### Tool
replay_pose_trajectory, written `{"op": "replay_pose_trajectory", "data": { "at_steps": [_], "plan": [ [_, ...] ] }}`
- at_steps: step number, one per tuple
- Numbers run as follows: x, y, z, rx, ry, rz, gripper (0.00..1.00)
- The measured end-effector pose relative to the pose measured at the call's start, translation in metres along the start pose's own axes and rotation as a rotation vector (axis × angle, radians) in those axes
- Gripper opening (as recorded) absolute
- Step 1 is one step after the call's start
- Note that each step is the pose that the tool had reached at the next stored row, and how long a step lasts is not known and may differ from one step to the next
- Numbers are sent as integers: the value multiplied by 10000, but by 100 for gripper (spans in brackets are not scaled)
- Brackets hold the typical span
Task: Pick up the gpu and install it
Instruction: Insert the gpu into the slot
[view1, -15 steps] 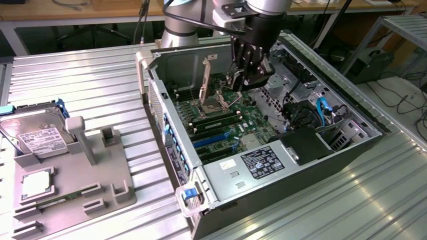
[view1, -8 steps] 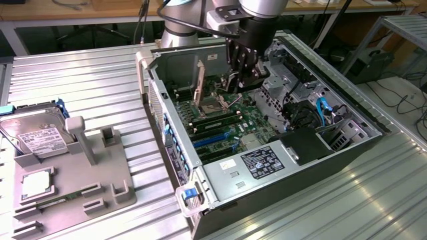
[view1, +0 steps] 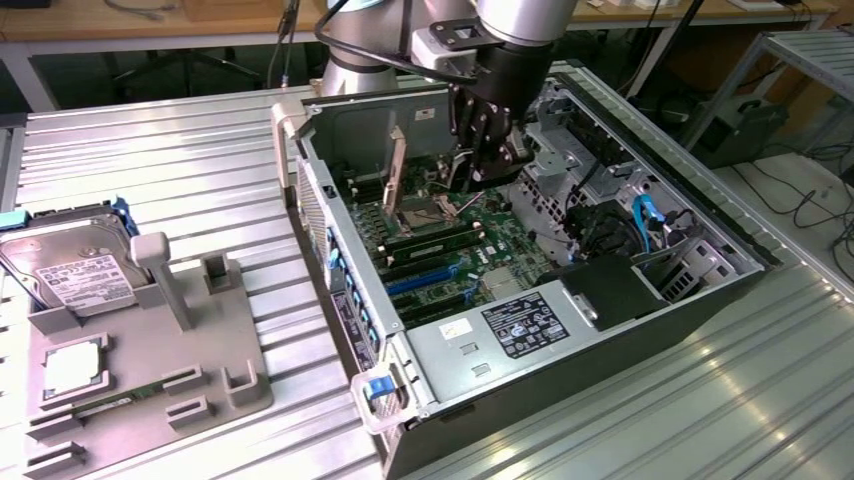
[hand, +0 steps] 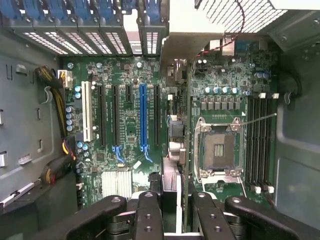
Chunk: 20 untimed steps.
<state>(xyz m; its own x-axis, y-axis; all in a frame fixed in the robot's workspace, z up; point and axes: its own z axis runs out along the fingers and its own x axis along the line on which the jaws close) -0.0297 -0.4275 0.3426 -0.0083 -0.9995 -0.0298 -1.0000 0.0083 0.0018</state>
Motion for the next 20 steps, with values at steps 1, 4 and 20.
{"op": "replay_pose_trajectory", "data": {
  "at_steps": [1,4,20],
  "plan": [
    [3,0,3,-14,2,0,28],
    [18,-1,14,-39,0,0,28],
    [72,81,120,133,-72,-69,28]
  ]
}}
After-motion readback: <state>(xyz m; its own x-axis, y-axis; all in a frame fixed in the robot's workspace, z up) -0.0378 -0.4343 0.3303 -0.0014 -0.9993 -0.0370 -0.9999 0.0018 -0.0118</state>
